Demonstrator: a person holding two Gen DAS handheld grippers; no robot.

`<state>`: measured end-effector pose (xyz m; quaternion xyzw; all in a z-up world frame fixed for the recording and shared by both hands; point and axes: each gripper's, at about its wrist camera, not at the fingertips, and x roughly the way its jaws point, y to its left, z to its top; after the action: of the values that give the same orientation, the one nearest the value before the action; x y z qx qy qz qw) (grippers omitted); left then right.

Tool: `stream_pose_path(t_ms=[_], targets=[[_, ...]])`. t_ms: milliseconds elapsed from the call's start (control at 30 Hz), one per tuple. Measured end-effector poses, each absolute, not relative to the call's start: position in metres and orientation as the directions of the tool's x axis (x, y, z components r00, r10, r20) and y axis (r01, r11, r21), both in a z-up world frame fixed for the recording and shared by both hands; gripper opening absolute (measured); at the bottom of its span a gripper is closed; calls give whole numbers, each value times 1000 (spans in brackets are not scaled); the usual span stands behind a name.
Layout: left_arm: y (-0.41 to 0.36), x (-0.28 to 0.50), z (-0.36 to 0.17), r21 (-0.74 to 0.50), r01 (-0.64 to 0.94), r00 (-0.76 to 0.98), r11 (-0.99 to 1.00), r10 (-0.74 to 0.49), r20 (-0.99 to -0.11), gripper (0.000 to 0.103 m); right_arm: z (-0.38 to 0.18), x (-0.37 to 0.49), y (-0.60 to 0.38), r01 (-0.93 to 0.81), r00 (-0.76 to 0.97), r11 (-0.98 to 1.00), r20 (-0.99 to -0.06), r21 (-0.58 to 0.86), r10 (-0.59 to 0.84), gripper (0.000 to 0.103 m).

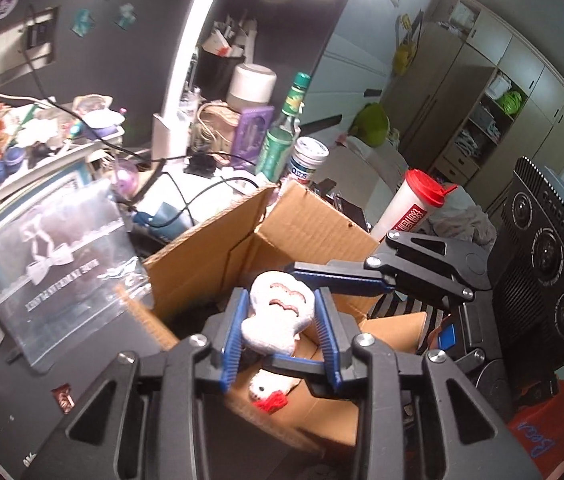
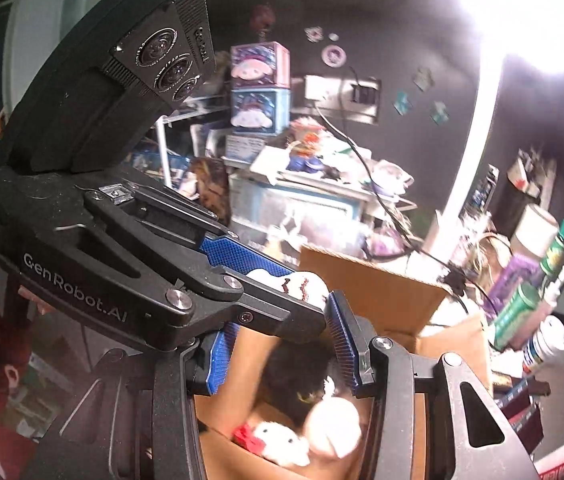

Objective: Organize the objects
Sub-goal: 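Carry the white ghost figure into the box and open both grippers, then reach both grippers to the green round container and grasp it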

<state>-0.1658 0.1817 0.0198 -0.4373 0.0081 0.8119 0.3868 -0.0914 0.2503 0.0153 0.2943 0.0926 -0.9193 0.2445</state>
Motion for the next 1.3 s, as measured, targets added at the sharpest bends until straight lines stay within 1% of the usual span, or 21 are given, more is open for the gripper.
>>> stream_pose_path(t_ms=[67, 100, 167, 200, 233, 267, 333, 667, 733, 867, 1100, 1300], targets=[[188, -167, 18, -324, -638, -309, -698, 618, -722, 31, 13, -92, 255, 500, -704, -866, -592, -23, -391, 40], [190, -165, 17, -323, -639, -308, -698, 617, -724, 33, 13, -91, 257, 499, -703, -866, -594, -20, -391, 40], [194, -166, 17, -316, -637, -309, -703, 608, -731, 45, 11, -91, 260, 495, -700, -869, -599, -16, -388, 41], [194, -165, 17, -315, -635, -311, -705, 607, -731, 59, 10, -92, 262, 492, -698, -870, -605, -15, -384, 46], [194, -165, 18, -316, -634, -313, -706, 607, -730, 68, 10, -92, 264, 490, -696, -872, -609, -14, -381, 50], [192, -164, 20, -310, -631, -320, -711, 603, -731, 70, 9, -92, 266, 486, -696, -874, -609, -12, -379, 55], [188, -161, 24, -290, -626, -344, -724, 590, -730, 74, 7, -93, 270, 480, -696, -877, -611, -5, -377, 57], [144, -138, 49, -221, -577, -487, -786, 548, -680, 76, 11, -84, 265, 491, -691, -871, -600, 21, -404, 57], [129, -131, 52, -216, -560, -519, -800, 541, -661, 85, 15, -77, 256, 516, -685, -856, -588, 25, -430, 57], [94, -115, 51, -194, -494, -599, -848, 493, -630, 85, 19, -62, 229, 559, -683, -829, -563, 8, -466, 57], [23, -75, 35, -169, -361, -712, -917, 388, -586, 85, 11, -39, 162, 681, -617, -732, -548, -11, -565, 57], [-37, -50, -1, -157, -240, -759, -958, 285, -585, 85, -17, -31, 105, 761, -512, -648, -592, 22, -622, 57]])
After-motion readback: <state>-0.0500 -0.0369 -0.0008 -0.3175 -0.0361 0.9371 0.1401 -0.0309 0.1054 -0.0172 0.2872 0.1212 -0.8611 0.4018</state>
